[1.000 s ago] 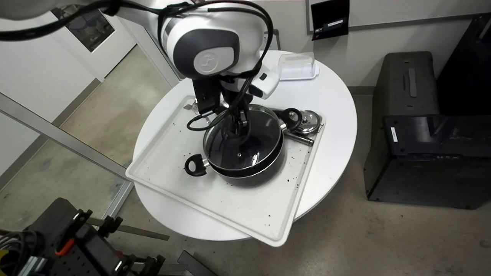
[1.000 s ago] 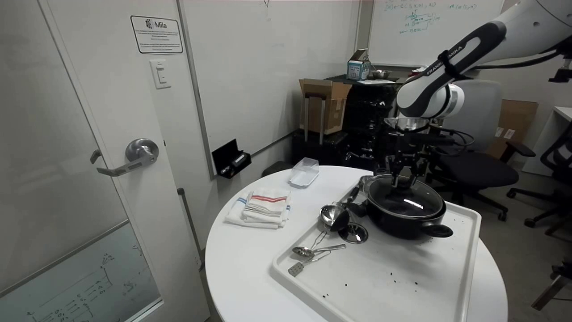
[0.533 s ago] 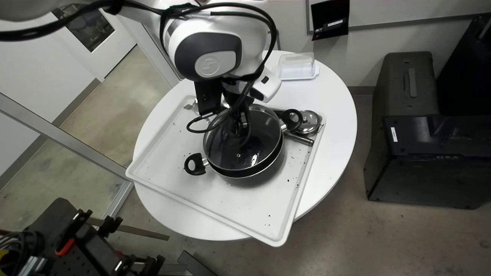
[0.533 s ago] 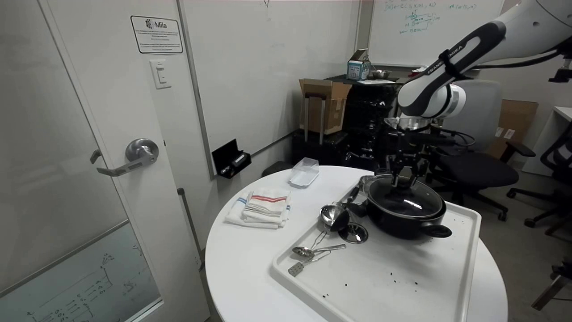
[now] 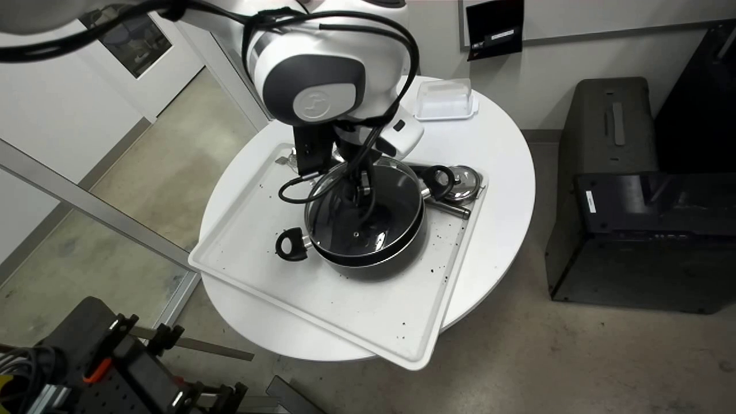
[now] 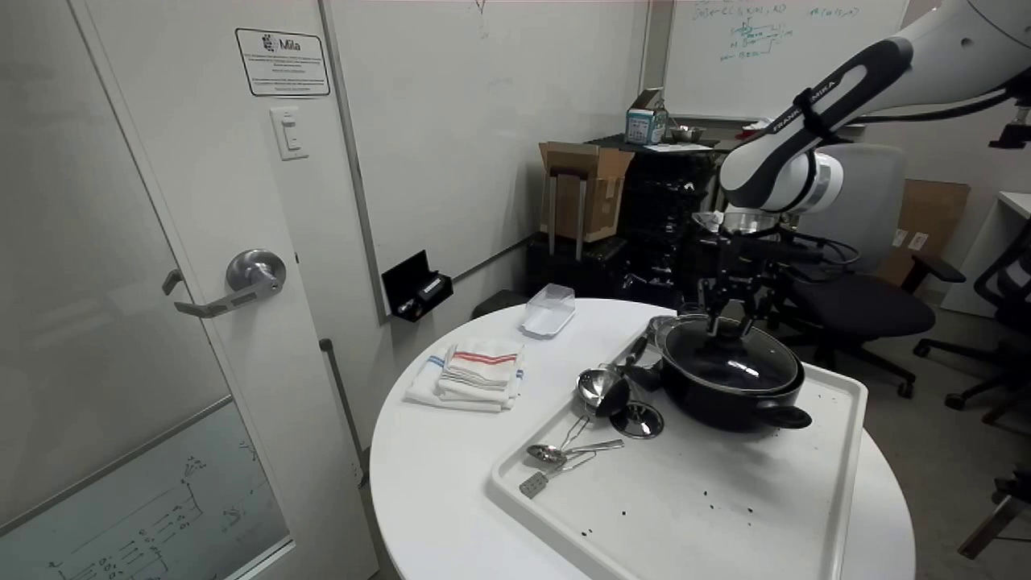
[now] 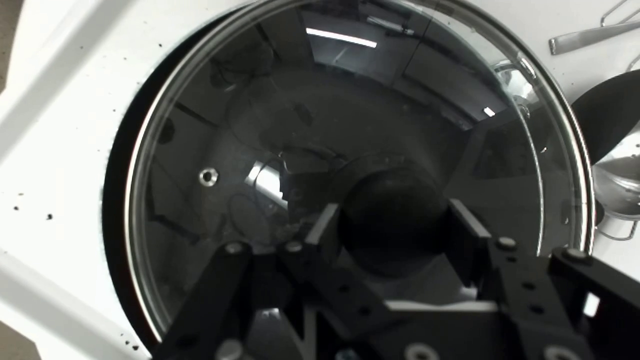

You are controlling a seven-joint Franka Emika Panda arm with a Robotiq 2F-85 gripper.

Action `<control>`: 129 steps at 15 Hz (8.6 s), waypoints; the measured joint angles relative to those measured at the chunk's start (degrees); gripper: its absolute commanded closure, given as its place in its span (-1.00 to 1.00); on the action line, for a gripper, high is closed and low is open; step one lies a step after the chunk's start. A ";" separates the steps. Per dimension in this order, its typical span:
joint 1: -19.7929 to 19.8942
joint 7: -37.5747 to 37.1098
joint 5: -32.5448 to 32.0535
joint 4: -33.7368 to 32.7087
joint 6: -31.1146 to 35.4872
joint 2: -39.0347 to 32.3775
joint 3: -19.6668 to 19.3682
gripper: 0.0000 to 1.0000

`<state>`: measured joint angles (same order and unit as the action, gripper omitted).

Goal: Put the glass lid on the black pot.

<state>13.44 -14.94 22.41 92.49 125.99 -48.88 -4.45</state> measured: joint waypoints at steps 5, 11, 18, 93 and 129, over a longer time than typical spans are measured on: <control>0.04 0.00 0.00 1.03 0.11 0.54 -0.08 0.46; 0.28 0.00 0.21 3.44 1.20 1.68 -0.28 0.46; 1.18 0.00 0.93 4.58 1.83 2.02 -0.48 0.46; -8.25 -13.89 -6.88 10.35 11.02 6.16 -6.74 -1.00; -10.67 -19.96 -11.66 8.98 6.99 6.64 -8.70 1.00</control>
<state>2.77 -34.90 10.75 101.48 132.98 -42.24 -13.15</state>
